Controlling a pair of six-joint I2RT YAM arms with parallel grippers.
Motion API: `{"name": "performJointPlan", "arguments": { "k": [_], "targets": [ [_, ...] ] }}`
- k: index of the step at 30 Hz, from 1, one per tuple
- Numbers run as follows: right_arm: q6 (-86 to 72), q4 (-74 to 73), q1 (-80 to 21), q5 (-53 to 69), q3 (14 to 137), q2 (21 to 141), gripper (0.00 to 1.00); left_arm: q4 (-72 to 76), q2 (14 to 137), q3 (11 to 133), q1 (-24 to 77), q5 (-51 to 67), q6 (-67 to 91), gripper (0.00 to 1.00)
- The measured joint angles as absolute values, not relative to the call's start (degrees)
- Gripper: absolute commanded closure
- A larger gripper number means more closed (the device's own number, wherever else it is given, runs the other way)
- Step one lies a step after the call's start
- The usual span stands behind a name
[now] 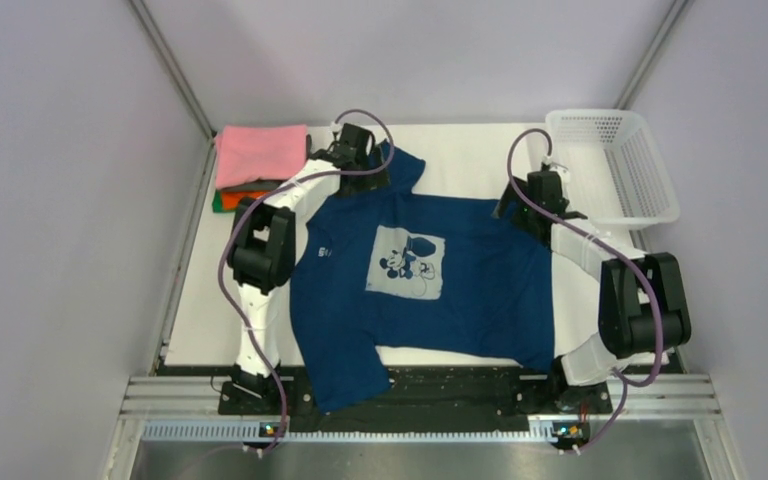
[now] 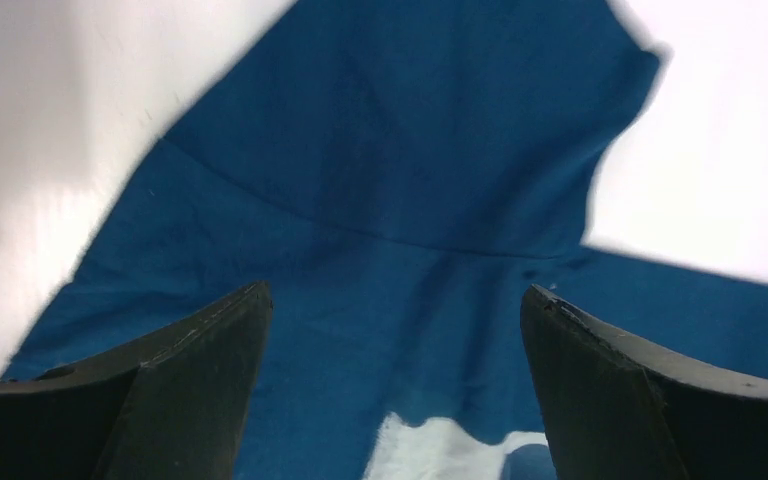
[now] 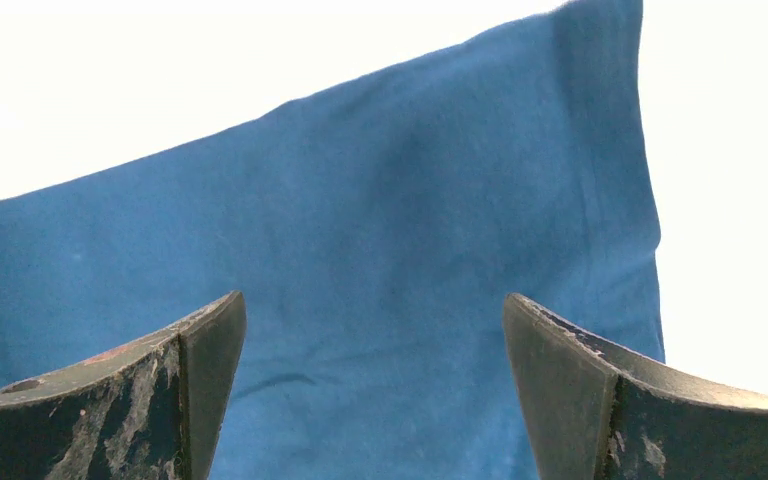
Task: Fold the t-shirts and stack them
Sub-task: Flatten out the tshirt
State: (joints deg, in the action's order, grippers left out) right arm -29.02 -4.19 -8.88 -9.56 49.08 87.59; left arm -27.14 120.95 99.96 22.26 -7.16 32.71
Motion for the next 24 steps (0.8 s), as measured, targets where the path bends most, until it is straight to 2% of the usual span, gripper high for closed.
{"name": "performJointPlan", "arguments": {
  "k": [4,9,18,24],
  "targets": [
    [-27.9,-5.1,-8.9,-9.6,55.8,93.4,0.03,-30.9,127.3,100.7,21.8,-6.3,33.3,0.02],
    [-26.3,-7.7,-8.9,-9.3,62.5,103.0,0.03,-34.5,130.1,107.2,20.9,-7.4,36.2,0.02],
    [-25.0,-11.8,-8.9,-7.9,78.2,115.6,0.04,-36.5,133.8,112.5,13.9,-4.0,38.9,0.02],
    [-25.0,-14.1,-8.9,-7.2,90.2,123.6,0.04,-39.5,139.3,122.2,11.8,-2.7,39.1,0.01]
  ]
}}
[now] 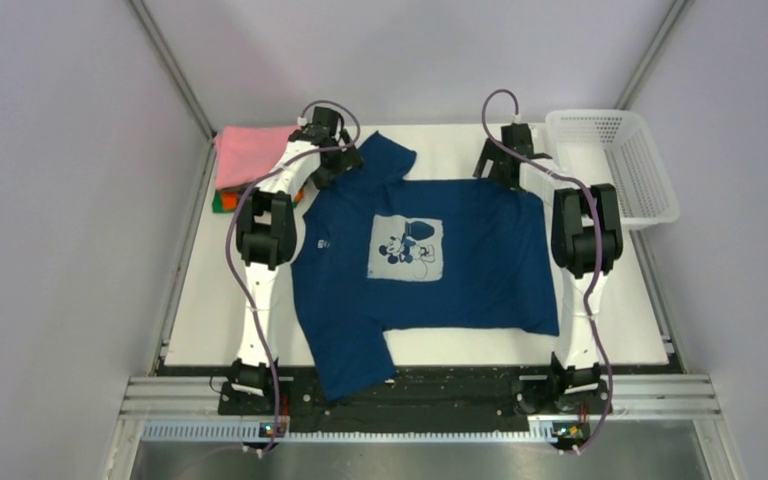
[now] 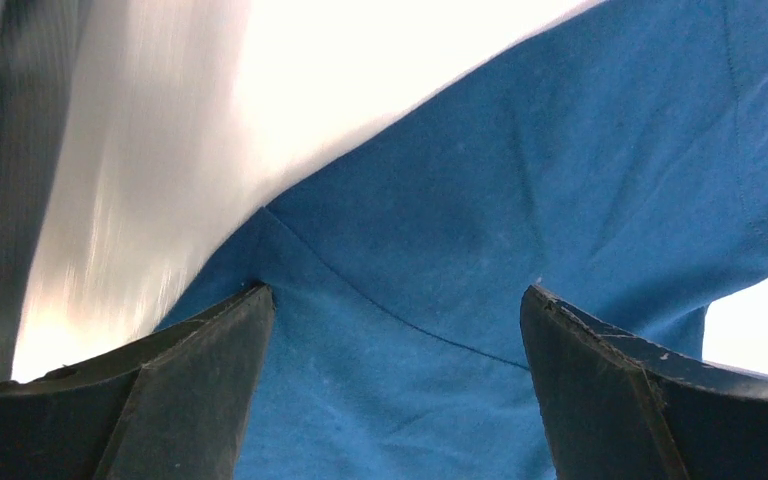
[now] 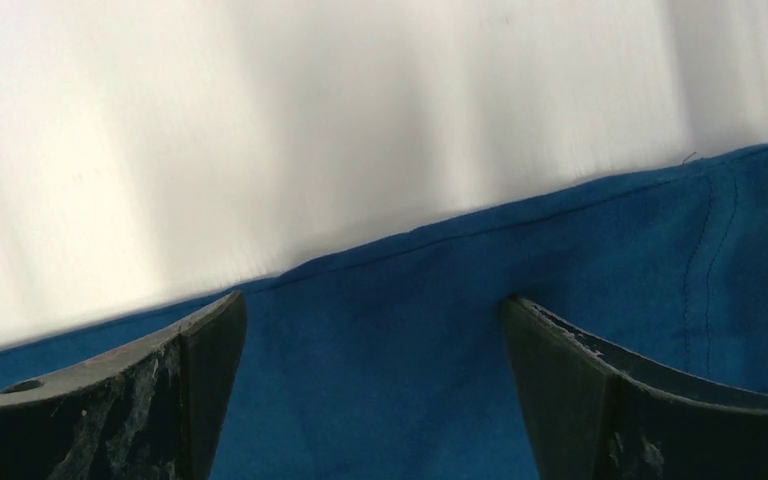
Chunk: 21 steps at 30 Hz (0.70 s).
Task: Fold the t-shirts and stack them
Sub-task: Flatten out the tshirt
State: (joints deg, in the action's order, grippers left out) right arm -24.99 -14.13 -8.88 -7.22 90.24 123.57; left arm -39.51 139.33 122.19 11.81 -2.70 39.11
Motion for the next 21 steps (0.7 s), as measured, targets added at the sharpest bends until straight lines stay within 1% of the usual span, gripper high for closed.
{"name": "performJointPlan", "arguments": {
  "k": [5,8,15,19,21],
  "targets": [
    [-25.0,-16.3,-8.8,-6.7,99.2,129.1,0.04,-40.7,145.6,132.9,10.3,-1.5,39.3,0.01],
    [-25.1,-17.0,-8.4,-6.5,101.8,130.7,0.04,-40.0,147.8,136.4,9.5,-0.7,39.5,0.01],
    [-24.6,-19.8,-7.8,-5.7,105.1,132.0,0.03,-38.2,148.3,136.9,8.9,1.5,39.5,0.01],
    [-23.3,-21.4,-8.1,-5.6,104.8,131.3,0.01,-37.6,148.0,136.9,9.0,3.7,39.0,0.01],
    [-22.6,-22.3,-8.4,-6.2,102.5,129.0,0.01,-38.1,147.1,136.5,9.5,3.9,38.4,0.01]
  ]
}}
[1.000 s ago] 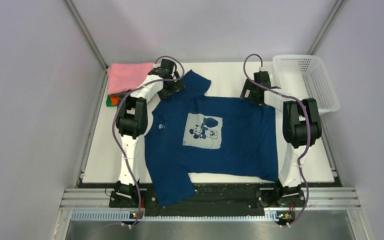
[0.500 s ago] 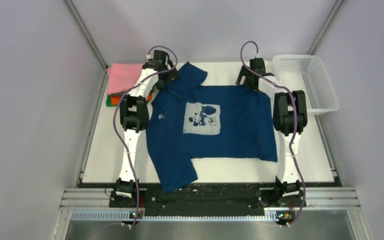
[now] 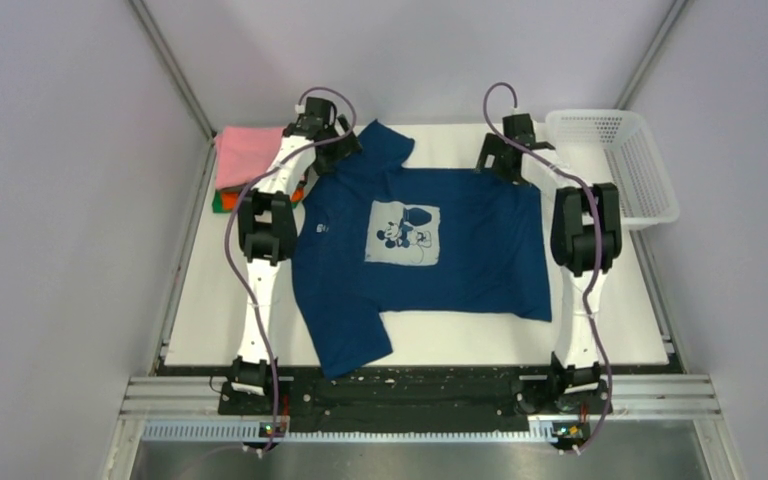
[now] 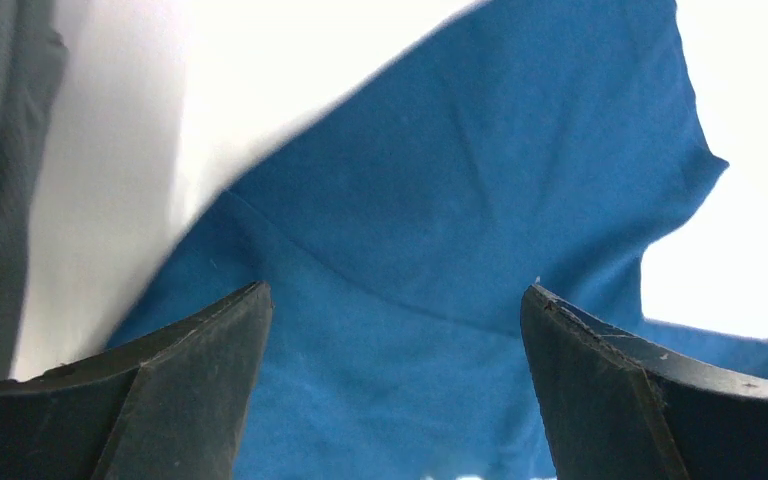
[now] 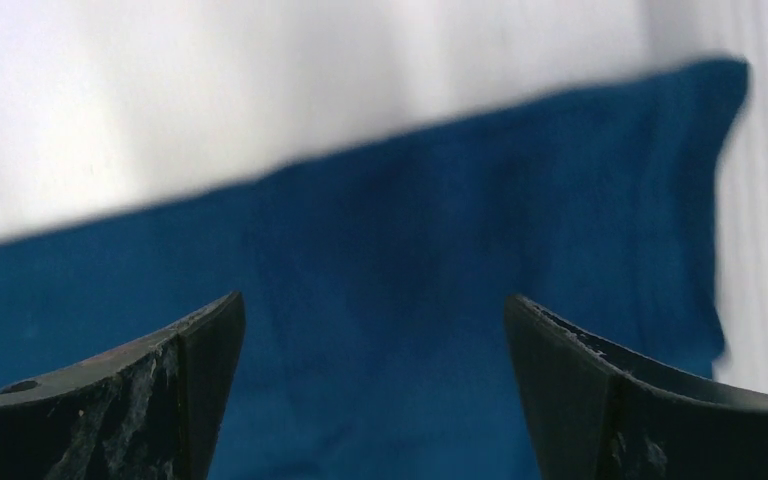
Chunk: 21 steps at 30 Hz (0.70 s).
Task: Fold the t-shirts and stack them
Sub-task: Flatten out the tshirt, then grab the side of the flattened tshirt closest away from the robot with both arms
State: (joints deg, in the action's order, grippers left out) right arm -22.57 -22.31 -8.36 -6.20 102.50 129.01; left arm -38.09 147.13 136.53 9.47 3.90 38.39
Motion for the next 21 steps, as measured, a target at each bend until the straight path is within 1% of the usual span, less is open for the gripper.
{"name": "performJointPlan", "arguments": {
  "k": [3,6,9,12,14,16,17,18,21],
  "targets": [
    [-22.0,-24.0,-8.9,-7.2,95.5,120.9,0.01,-39.0,141.9,132.2,11.4,3.5,36.9,0.01],
    [-22.0,-24.1,-9.5,-8.2,87.6,110.0,0.01,-38.9,131.3,123.0,14.6,2.3,36.0,0.01],
    [-22.2,-23.2,-9.7,-9.8,78.2,97.5,0.01,-37.9,116.4,109.4,18.7,-0.8,36.0,0.01],
    [-23.3,-21.6,-9.7,-10.9,67.1,85.8,0.01,-35.8,99.8,92.9,24.7,-5.4,36.5,0.02],
    [-24.5,-22.0,-9.7,-11.5,60.1,79.6,0.01,-35.4,91.7,83.5,29.2,-8.6,37.9,0.04],
    [-25.7,-22.6,-9.7,-12.2,55.3,75.9,0.01,-36.1,86.1,74.8,33.4,-11.3,40.2,0.05],
    [-26.3,-22.9,-9.7,-12.6,53.2,74.5,0.01,-37.3,83.5,68.5,35.4,-13.0,42.2,0.06],
    [-26.8,-23.2,-9.7,-12.8,51.7,73.2,0.01,-38.0,83.1,67.0,36.7,-13.3,42.7,0.07],
    [-27.7,-23.7,-9.7,-13.7,48.8,69.4,0.01,-40.6,79.9,56.0,41.8,-15.8,47.6,0.09]
  ]
}}
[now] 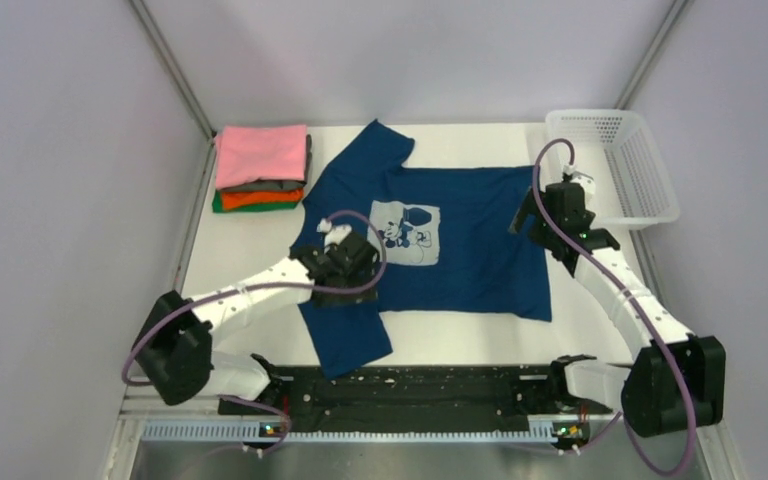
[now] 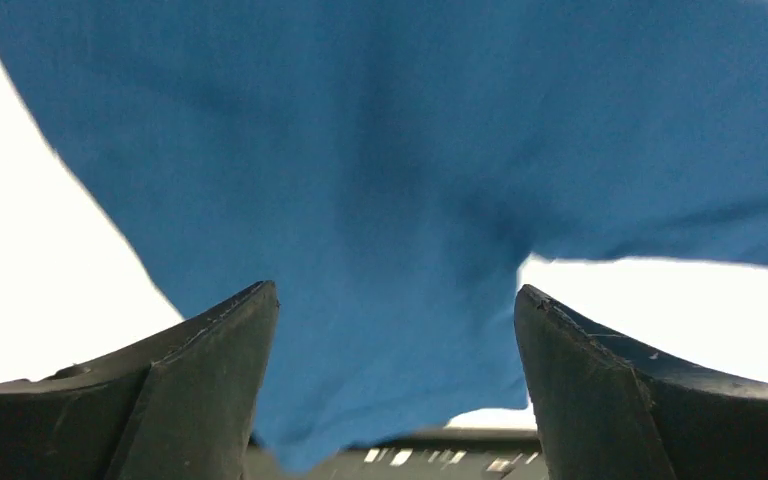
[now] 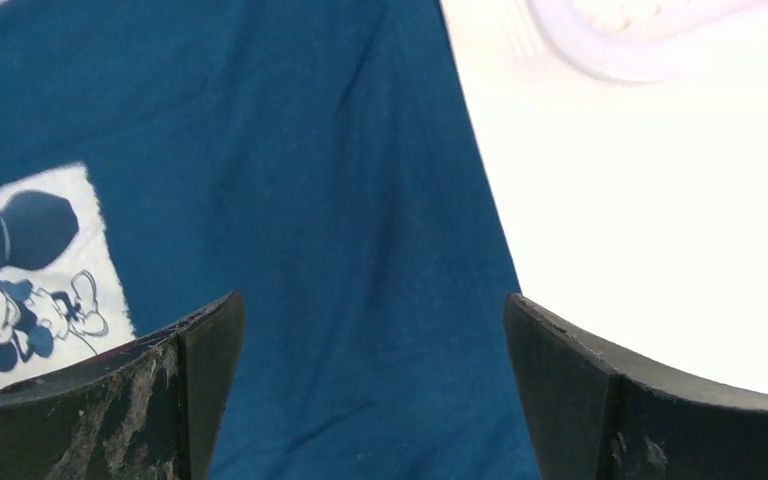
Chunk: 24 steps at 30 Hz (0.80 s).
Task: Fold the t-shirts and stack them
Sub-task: Grab the side of the flattened tshirt closest away from the robot with both arms
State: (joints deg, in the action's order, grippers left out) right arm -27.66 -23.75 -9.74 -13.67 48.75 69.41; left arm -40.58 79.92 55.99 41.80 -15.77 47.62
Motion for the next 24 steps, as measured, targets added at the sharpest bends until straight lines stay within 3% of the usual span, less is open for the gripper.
{"name": "performJointPlan", "arguments": {
  "k": [10,20,22,24],
  "targets": [
    [-29.1,-22.3,-9.7,-16.8,46.5,63.4,0.01,-53.6,60.8,37.4,60.4,-13.9,68.7,0.39],
    [-29.1,-22.1,-9.7,-17.1,46.5,65.8,0.01,-55.6,61.8,30.9,63.6,-9.3,77.7,0.55],
    [-29.1,-22.1,-9.7,-17.1,46.5,65.8,0.01,-55.4,63.0,30.9,63.6,-9.4,78.3,0.64],
    [-29.2,-22.0,-9.7,-17.1,46.5,65.8,0.01,-54.8,64.2,30.9,63.6,-9.5,78.7,0.83]
  ]
}}
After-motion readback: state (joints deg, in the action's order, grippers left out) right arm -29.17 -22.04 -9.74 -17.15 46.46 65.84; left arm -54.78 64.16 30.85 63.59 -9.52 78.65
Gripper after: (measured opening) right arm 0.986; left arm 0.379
